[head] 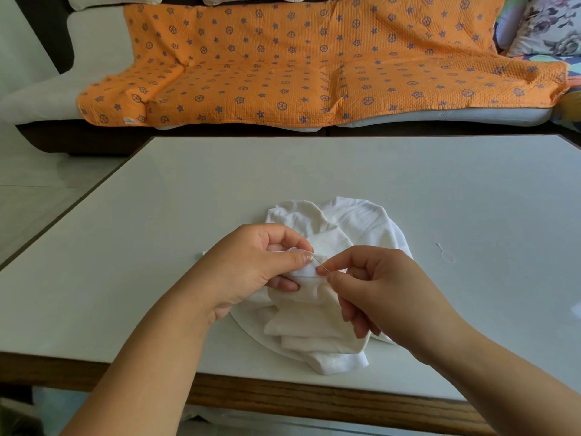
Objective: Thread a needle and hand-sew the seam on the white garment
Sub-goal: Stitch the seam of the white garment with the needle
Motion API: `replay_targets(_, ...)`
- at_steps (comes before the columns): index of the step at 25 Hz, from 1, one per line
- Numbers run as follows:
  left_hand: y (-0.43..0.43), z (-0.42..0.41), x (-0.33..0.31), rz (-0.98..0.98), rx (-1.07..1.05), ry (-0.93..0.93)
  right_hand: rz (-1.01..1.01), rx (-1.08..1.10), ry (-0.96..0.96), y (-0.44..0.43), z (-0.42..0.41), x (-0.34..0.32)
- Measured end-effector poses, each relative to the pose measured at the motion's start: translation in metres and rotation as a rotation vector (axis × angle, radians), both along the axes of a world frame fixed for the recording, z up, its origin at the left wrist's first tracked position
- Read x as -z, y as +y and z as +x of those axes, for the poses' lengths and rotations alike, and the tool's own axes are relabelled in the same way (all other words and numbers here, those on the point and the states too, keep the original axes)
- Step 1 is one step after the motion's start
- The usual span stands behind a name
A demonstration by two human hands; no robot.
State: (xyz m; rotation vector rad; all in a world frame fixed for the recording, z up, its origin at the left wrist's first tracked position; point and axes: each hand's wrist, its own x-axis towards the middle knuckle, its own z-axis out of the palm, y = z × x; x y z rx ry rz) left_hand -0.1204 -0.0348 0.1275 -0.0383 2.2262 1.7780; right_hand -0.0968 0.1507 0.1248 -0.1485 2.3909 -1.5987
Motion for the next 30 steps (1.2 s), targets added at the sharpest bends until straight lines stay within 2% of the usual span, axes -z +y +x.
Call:
replay_targets(11,0.012,0.006,-0.001,-0.123,0.002,0.107,-0.021,0.069,0.038,-0.008,0.001,0.009)
replay_targets(15,0.014,0.006,0.000,-0.119,-0.018,0.116,-0.116,0.094,0.018,-0.009,0.002,0.009)
replay_targets(20,0.016,0.007,0.002,-0.158,0.090,0.138,-0.244,0.120,0.001,-0.010,0.000,0.008)
replay_targets(24,0.016,0.008,0.003,-0.188,0.119,0.150,-0.319,0.051,-0.087,-0.007,-0.003,0.006)
replay_targets(27,0.016,0.007,0.006,-0.231,0.118,0.151,-0.218,0.082,-0.055,-0.005,-0.006,0.005)
replay_targets(30,0.015,0.005,0.008,-0.219,0.103,0.130,-0.027,0.240,0.162,0.007,-0.016,0.003)
